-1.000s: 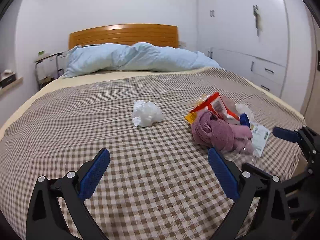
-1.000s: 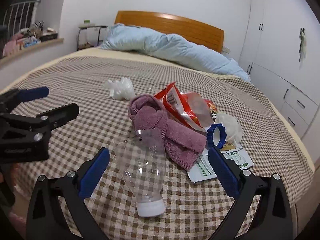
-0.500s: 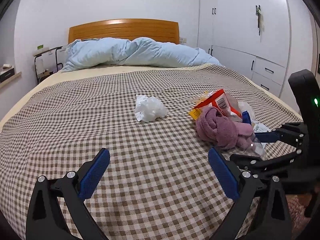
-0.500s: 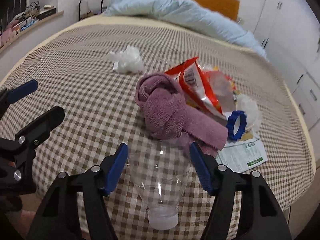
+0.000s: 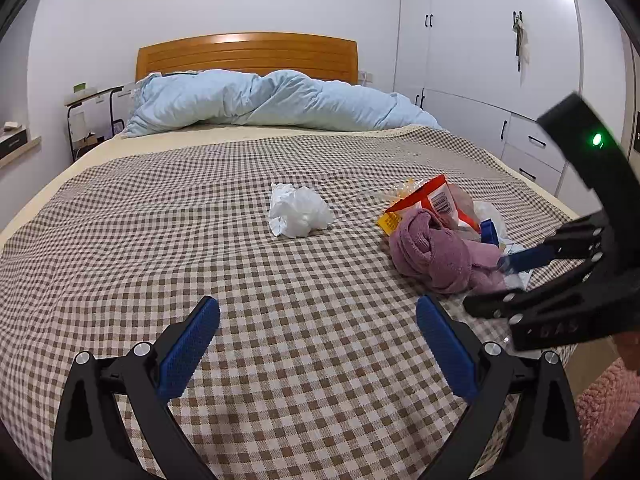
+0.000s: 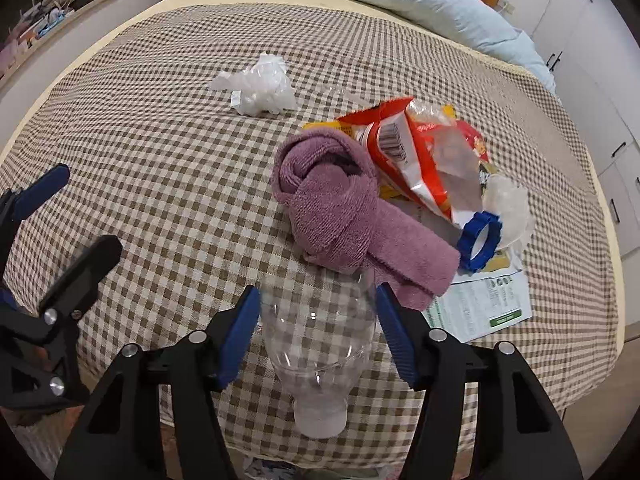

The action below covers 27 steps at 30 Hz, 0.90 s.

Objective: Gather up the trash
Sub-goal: 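Lift the bottle with the right tool while the left tool grasps the white plastic bag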

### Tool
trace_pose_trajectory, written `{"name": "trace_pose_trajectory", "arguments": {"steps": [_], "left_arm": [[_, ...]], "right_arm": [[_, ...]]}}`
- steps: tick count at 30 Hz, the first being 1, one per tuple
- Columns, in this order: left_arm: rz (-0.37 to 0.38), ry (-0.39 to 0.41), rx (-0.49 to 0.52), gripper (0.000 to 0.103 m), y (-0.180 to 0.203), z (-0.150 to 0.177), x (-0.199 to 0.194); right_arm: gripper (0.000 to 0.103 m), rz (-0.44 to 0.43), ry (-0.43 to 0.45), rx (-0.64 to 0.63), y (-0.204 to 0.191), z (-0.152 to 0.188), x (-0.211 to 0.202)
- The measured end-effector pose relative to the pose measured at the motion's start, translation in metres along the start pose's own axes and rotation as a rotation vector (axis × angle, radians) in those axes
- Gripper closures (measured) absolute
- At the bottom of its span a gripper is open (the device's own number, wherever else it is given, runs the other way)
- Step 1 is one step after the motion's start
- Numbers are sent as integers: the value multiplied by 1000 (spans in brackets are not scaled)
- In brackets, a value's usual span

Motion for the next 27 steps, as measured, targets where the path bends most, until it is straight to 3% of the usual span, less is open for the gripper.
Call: {"name": "trace_pose_trajectory", "arguments": {"steps": [6, 11, 19, 27], "left_arm": [[10, -9, -15, 8, 0, 1, 0], [9, -20, -1, 8, 6, 4, 3], [24, -41, -13, 8, 17, 3, 1], [39, -80, -123, 8, 5, -18, 12]], "right_arm": [[45, -28, 78, 74, 26, -4, -21], [46, -40, 262, 194, 70, -2, -44], [50, -71, 426, 329, 124, 17, -58], [50, 4, 566, 390, 179, 12, -86]]}}
Point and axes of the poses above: each gripper's, at about its wrist camera, not at the fingertips, and x roughly the way its jaws point, y to its right, z to its underside, the point moved 10 cm from there along x, roughly the way its jaws point, and after that the axes turned 3 degrees about x, right-handed, at the moved point
